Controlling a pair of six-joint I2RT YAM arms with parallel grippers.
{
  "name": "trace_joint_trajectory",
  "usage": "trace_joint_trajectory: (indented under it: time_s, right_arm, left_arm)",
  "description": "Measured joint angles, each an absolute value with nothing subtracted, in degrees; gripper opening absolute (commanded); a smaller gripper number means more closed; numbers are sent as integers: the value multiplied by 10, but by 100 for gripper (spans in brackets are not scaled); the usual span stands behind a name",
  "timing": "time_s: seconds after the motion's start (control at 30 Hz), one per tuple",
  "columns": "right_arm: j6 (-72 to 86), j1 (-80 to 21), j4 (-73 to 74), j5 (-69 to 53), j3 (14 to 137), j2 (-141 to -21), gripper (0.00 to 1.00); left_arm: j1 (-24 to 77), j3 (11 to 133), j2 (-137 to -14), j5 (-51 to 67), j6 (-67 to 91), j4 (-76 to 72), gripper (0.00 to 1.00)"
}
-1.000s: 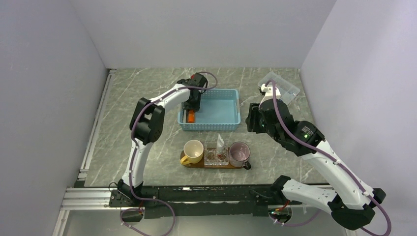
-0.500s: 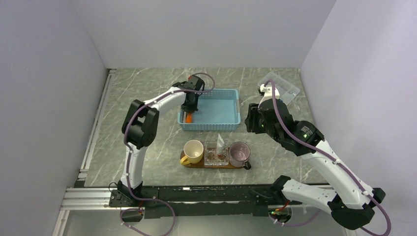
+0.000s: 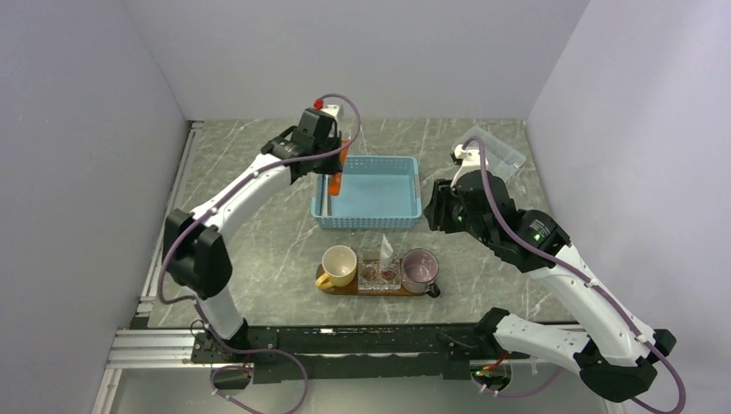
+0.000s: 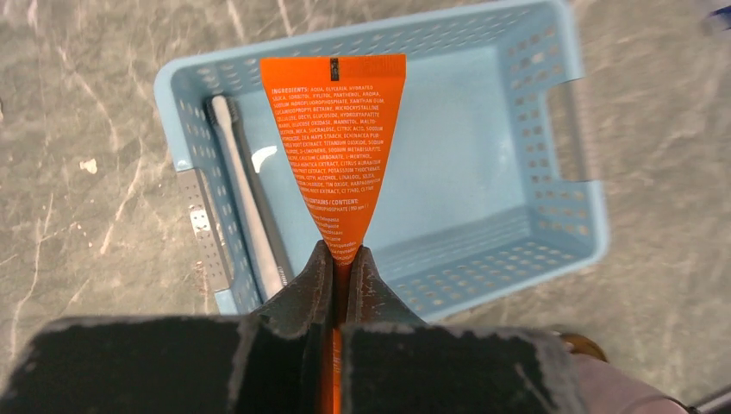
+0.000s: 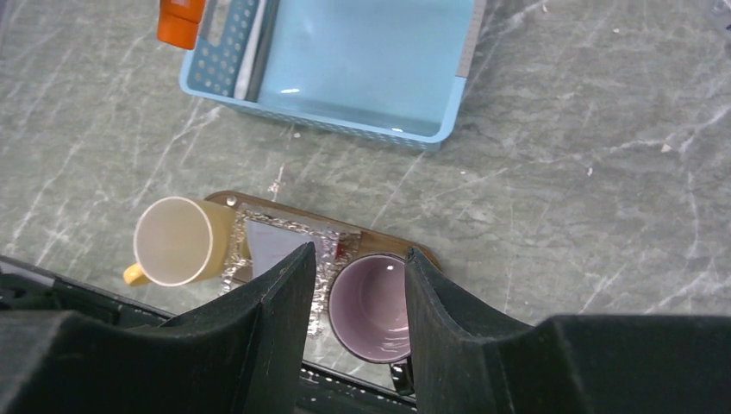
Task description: Prepare toiletry sets of a toothbrush and toothpaste on the tray
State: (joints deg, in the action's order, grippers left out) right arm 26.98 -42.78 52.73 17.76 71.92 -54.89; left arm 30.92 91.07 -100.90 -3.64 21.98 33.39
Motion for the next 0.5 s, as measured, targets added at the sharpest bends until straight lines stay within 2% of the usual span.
trace_joint_trajectory:
  time_s: [0.5]
  right_arm:
    - [282, -428, 429, 43, 725, -555, 47]
  left_arm:
    - [307, 780, -798, 85, 296, 238, 0]
